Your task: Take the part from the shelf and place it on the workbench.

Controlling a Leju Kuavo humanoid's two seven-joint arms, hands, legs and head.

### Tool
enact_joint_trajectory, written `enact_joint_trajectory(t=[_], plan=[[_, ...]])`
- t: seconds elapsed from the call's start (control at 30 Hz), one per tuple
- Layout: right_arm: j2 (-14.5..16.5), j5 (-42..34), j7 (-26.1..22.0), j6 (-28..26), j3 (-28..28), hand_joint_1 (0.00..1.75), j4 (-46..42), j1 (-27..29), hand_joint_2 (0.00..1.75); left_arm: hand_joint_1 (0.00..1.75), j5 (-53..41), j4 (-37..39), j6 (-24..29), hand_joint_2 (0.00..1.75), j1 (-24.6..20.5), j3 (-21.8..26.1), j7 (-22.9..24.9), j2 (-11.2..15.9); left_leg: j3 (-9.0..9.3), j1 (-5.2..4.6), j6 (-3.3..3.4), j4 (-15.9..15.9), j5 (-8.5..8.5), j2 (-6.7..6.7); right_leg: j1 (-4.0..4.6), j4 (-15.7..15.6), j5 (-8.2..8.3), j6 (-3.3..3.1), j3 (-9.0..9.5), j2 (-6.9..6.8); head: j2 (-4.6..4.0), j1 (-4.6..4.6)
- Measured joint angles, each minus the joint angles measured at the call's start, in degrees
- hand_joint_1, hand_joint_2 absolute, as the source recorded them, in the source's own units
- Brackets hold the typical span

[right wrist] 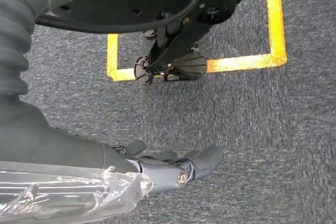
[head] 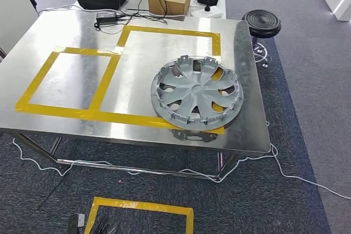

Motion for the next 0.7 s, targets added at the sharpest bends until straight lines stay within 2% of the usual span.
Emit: enact_joint_trajectory(t=[0.03,0.1,0.13,0.17,0.27,0.33,0.37,0.4,0.47,0.5,0.53,0.57,0.6,0.67,0.7], plan=[[-0.1,0.0,-0.1,0.1,-0.3,0.0,0.1,0.0,1.75,0.0,0.0,0.0,0.0,0.87,0.0,0.0,0.0,0.0,0.18,0.04,-0.09,0.0,-0.08,-0.05,-0.07,-3.2,1.94,-0.04,1.57,-0.01,0.0,0.02],[-0.2,-0.3,-0.4,0.4,-0.7,0.0,0.3,-0.2,1.75,0.0,-0.1,0.0,0.3,0.0,0.0,0.0,0.0,-0.1,0.54,0.04,-0.44,0.0,-0.3,-0.12,-0.29,-11.5,5.47,-0.06,5.76,-0.05,0.0,0.11],[-0.2,-0.5,-0.5,0.7,-0.9,0.0,0.3,-0.3,1.75,0.0,-0.1,0.0,0.5,0.0,0.0,0.0,0.0,-0.1,0.66,0.02,-0.58,0.0,-0.38,-0.13,-0.36,-14.3,6.28,-0.06,7.13,-0.07,0.0,0.16],[-0.2,-0.6,-0.6,0.9,-0.9,0.0,0.4,-0.3,1.75,0.0,-0.2,0.0,0.6,0.0,0.0,0.0,0.0,-0.1,0.7,-0.02,-0.67,0.0,-0.43,-0.13,-0.41,-15.5,6.44,-0.03,7.73,-0.08,0.0,0.2],[-0.2,-0.7,-0.6,1.0,-1.0,0.0,0.4,-0.4,1.75,0.0,-0.2,0.0,0.8,0.0,0.0,0.0,0.0,-0.1,0.69,-0.08,-0.71,0.0,-0.46,-0.13,-0.37,-15.7,6.22,-0.03,7.83,-0.07,0.0,0.25],[-0.2,-1.1,-0.8,1.8,-1.5,0.0,0.5,-0.7,1.75,0.0,-0.3,0.0,1.4,0.0,0.0,0.0,0.3,-0.1,0.64,-0.25,-0.98,0.1,-0.48,-0.14,-0.27,-15.8,6.21,-0.54,7.93,0.1,0.0,0.21],[-0.2,-0.1,-0.2,1.9,-2.1,0.0,0.7,-0.9,1.75,0.0,-0.6,0.0,2.3,0.0,0.0,0.0,0.6,-0.1,0.27,-0.27,-1.44,0.8,-1.13,-0.13,-0.25,-15.9,6.35,-1.27,7.91,0.14,0.0,0.03],[-0.2,1.0,0.5,2.0,-2.9,0.0,0.9,-1.2,1.75,0.0,-0.8,0.0,3.4,0.0,-0.1,0.0,1.0,-0.1,-0.62,-0.25,-1.91,2.7,-2.39,-0.12,-0.25,-15.9,6.52,-2.04,7.84,0.18,0.0,-0.27],[-0.2,3.9,2.4,1.0,-4.2,0.0,1.3,-1.5,1.75,0.0,-1.5,0.0,5.4,0.0,-0.1,0.0,1.3,-0.1,-4.19,-0.14,-2.67,10.0,-6.39,-0.1,-0.26,-16.1,6.73,-3.11,7.6,0.1,0.0,-0.8],[-0.2,4.7,2.8,0.3,-4.5,0.0,1.4,-1.5,1.75,0.0,-1.8,0.0,6.4,0.0,-0.1,0.0,1.1,0.0,-6.09,-0.14,-2.72,13.8,-7.81,-0.1,-0.21,-16.1,6.75,-3.17,7.53,0.1,0.0,-0.93],[-0.2,5.6,3.3,-0.6,-4.8,0.0,1.4,-1.6,1.75,0.0,-2.2,0.0,7.4,0.0,-0.1,-0.1,1.0,0.0,-7.35,-0.15,-2.71,16.1,-8.21,-0.1,-0.17,-16.1,6.75,-3.19,7.5,0.11,0.0,-0.94],[-0.1,6.7,3.8,-1.4,-5.0,0.0,1.4,-1.6,1.75,0.0,-2.7,0.0,8.3,0.0,-0.1,-0.2,0.8,0.0,-7.58,-0.16,-2.63,16.3,-7.43,-0.1,-0.15,-16.0,6.75,-3.19,7.52,0.13,0.0,-0.97],[0.0,7.9,4.3,-2.4,-5.4,0.0,1.4,-1.7,1.75,0.0,-3.1,0.0,9.1,0.0,-0.2,-0.2,0.8,0.0,-6.71,-0.16,-2.49,14.3,-5.62,-0.1,-0.13,-16.0,6.74,-3.17,7.6,0.14,0.0,-0.98],[0.2,10.0,4.9,-4.2,-6.2,0.0,1.4,-2.0,1.75,0.0,-3.5,0.0,9.7,0.0,-0.3,-0.3,1.4,0.0,-3.12,-0.19,-2.08,6.7,-1.57,-0.08,0.01,-15.9,6.65,-2.9,7.74,0.19,0.0,-1.11],[0.3,10.6,5.0,-4.7,-6.4,0.0,1.4,-2.1,1.75,0.0,-3.6,0.0,9.8,0.0,-0.3,-0.3,1.6,0.0,-1.98,-0.2,-1.96,4.4,-0.51,-0.08,0.06,-15.9,6.62,-2.81,7.78,0.2,0.0,-1.15]])
